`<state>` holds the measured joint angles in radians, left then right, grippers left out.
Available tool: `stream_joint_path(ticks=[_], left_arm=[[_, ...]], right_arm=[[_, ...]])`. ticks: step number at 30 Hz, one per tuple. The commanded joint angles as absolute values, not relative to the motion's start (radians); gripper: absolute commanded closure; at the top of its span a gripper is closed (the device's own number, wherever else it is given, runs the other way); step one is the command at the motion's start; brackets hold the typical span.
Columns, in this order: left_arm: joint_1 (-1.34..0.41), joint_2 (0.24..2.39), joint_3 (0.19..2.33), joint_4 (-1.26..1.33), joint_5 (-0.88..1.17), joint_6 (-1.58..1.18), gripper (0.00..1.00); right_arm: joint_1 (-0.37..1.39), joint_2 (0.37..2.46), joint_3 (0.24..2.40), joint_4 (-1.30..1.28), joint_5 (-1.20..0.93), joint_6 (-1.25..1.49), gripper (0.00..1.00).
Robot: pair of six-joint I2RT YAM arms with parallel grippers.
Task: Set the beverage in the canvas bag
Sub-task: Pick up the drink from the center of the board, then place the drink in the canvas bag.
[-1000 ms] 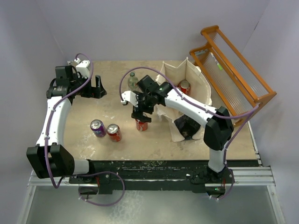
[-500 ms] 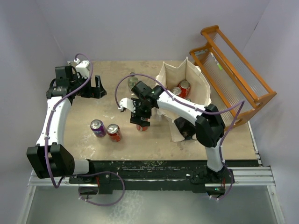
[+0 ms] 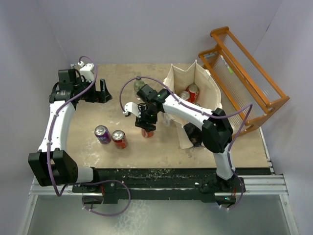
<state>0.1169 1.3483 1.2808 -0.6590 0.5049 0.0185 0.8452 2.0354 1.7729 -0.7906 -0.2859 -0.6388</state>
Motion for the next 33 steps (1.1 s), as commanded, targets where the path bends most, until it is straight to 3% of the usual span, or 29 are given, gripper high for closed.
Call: stream_joint_path(ticks=[1, 16, 25, 33], left_arm=[[0.124, 1.362, 1.291, -0.615, 0.537, 0.017, 0.01], [0.12, 1.403, 1.344, -0.588, 0.567, 0.03, 0.0], [0.0, 1.463, 1.441, -0.552, 0.591, 0.08, 0.0], [-0.112, 1.545, 1.54, -0.474, 0.672, -0.071, 0.01]], right_arm=[[0.844, 1.992, 1.835, -0.808, -0.366, -0.63, 0.5], [0.836, 1.878, 1.889, -0.8, -0.351, -0.574, 1.0], [0.825, 1.831, 2.226, -0.862, -0.294, -0.507, 1.0], [0.8, 1.683, 2.313, -0.871, -0.098, -0.424, 1.0]])
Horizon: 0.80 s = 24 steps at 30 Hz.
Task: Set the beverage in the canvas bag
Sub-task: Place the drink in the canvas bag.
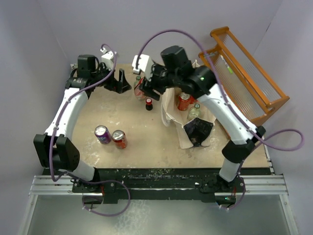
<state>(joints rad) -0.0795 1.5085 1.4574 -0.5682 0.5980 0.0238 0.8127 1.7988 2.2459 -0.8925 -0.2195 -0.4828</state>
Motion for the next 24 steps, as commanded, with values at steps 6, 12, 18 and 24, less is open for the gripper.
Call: stream_joint_path(ticks=[6, 12, 18, 24], left_arm=[[-0.206, 1.624, 1.608, -0.423, 0.779, -0.147, 0.02], [-0.335, 1.68, 1.644, -0.371, 0.842, -0.251, 0.02], [-0.416, 1.725, 1.636, -0.336, 0.846, -0.333, 0.08], [-0.469, 1.733, 1.63, -0.337, 0.782, -0.311, 0.16]], right_arm=[[0.775, 1.563, 2.26, -0.932, 0.107, -0.368, 1.0], [0.637, 1.449, 2.084, -0.965, 0.122, -0.337, 1.0], [0.605, 1.357, 1.878, -0.995, 0.051, -0.347, 1.0], [0.605, 1.325, 1.796, -1.114, -0.169, -0.34, 1.0]])
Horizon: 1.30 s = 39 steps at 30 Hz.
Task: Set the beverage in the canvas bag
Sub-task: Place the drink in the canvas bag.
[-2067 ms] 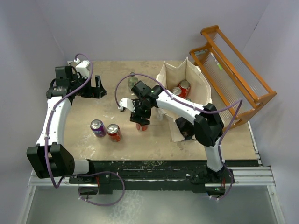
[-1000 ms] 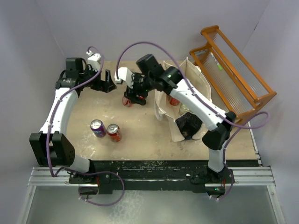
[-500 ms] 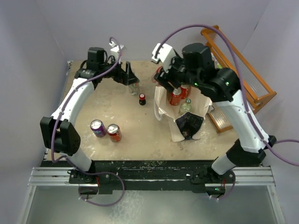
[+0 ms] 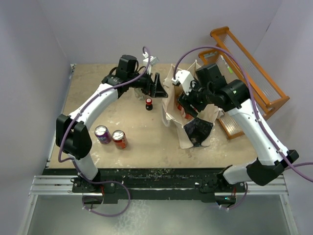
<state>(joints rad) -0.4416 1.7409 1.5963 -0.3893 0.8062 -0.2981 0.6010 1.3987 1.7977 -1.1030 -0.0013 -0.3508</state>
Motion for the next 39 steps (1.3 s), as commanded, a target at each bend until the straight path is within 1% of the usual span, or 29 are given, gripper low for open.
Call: stream_joint_path(ticks=[1, 5, 9, 13, 18, 24, 28, 31, 33, 39], left_arm=[[-0.475, 1.735, 1.626, -0.336, 0.771, -0.31, 0.19], [-0.491, 1.743, 1.618, -0.33, 0.736, -0.311, 0.29], [-0.506, 1.747, 1.616, -0.322, 0.728, -0.312, 0.37], [-0.534, 1.75, 1.609, -0.319, 0.726, -0.286, 0.43], [-0.552, 1.747, 1.594, -0.337, 0.719, -0.227, 0.59], [-0.56, 1.754, 1.589, -0.344, 0.725, -0.187, 0.79], [-0.563, 1.762, 1.593, -0.346, 0.735, -0.175, 0.92], [-0.564, 1.766, 1.595, -0.346, 0.742, -0.169, 1.0], [-0.564, 1.764, 1.595, -0.346, 0.744, -0.167, 1.0], [-0.565, 1.768, 1.599, -0.345, 0.758, -0.168, 1.0]], right_arm=[[0.605, 1.32, 1.783, -1.129, -0.211, -0.339, 1.0], [0.605, 1.296, 1.739, -1.177, -0.286, -0.343, 1.0], [0.606, 1.285, 1.697, -1.241, -0.331, -0.38, 1.0], [0.605, 1.242, 1.598, -1.258, -0.305, -0.453, 1.0], [0.606, 1.2, 1.489, -1.225, -0.312, -0.446, 1.0], [0.606, 1.175, 1.409, -1.097, -0.197, -0.388, 1.0], [0.595, 1.195, 1.415, -1.004, -0.119, -0.338, 1.0], [0.574, 1.219, 1.432, -0.941, -0.067, -0.313, 1.0], [0.558, 1.243, 1.442, -0.908, -0.033, -0.296, 1.0], [0.513, 1.316, 1.458, -0.828, -0.022, -0.299, 1.0]])
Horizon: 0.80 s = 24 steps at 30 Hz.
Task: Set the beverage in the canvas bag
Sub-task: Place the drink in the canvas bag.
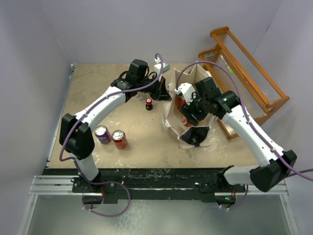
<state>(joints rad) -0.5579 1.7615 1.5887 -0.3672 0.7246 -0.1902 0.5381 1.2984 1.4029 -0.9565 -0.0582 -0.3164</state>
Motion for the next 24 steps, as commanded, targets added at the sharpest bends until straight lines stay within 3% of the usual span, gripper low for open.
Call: stream_joint_path(ticks=[1, 24], left_arm=[[-0.565, 1.768, 1.6, -0.343, 0.764, -0.169, 1.0], [-0.491, 1.805, 1.577, -0.256, 0.864, -0.31, 1.0]], right_arm=[[0.508, 1.333, 1.461, -0.818, -0.024, -0.304, 1.0], [0.499, 1.517, 1.357, -0.613, 0.029, -0.433, 1.0]])
